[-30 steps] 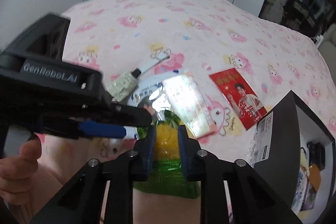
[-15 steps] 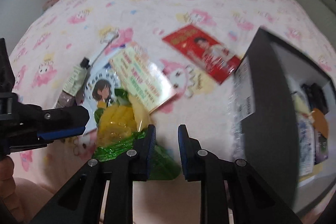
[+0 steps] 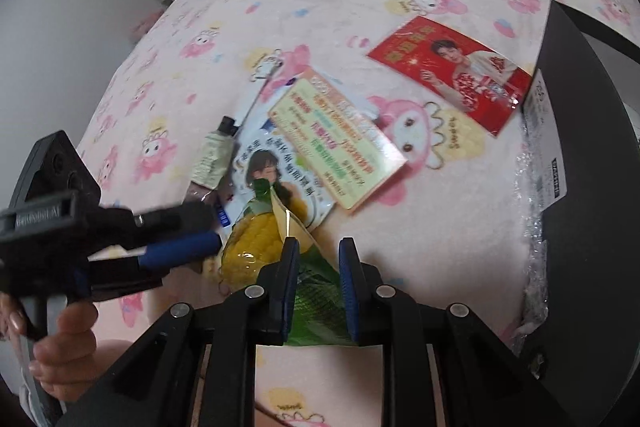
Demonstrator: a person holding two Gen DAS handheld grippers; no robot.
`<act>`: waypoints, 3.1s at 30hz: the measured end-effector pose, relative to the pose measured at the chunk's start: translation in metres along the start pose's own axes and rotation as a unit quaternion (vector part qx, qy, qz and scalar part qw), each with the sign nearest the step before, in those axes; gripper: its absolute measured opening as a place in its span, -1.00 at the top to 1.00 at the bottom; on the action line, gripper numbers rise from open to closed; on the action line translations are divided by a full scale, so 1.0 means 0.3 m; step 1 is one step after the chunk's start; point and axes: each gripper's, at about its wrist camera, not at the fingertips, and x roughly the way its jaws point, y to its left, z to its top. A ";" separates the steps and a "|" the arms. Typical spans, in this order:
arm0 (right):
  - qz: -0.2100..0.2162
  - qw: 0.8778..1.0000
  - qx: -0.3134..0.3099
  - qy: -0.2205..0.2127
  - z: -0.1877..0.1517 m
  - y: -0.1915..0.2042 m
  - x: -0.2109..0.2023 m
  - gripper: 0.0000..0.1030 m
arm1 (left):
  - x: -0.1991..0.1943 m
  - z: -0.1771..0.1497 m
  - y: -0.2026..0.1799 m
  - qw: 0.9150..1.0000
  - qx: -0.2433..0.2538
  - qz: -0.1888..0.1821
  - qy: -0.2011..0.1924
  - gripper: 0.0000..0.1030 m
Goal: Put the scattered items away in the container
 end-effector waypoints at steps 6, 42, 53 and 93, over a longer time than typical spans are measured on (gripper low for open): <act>0.037 0.998 -0.041 -0.004 -0.010 0.103 -0.009 0.63 | -0.006 -0.011 0.009 1.000 -0.005 0.011 -0.006 0.04; -0.079 0.996 -0.002 0.041 0.001 -0.039 0.128 0.51 | 0.043 -0.030 -0.068 0.996 0.058 0.062 0.023 0.32; 0.052 0.994 0.082 0.041 0.023 -0.110 0.104 0.62 | 0.065 -0.024 -0.064 0.994 0.060 0.080 0.046 -0.15; 0.012 0.999 -0.013 -0.045 -0.108 0.017 -0.222 0.04 | 0.148 -0.061 0.035 0.990 -0.109 -0.088 0.017 -0.21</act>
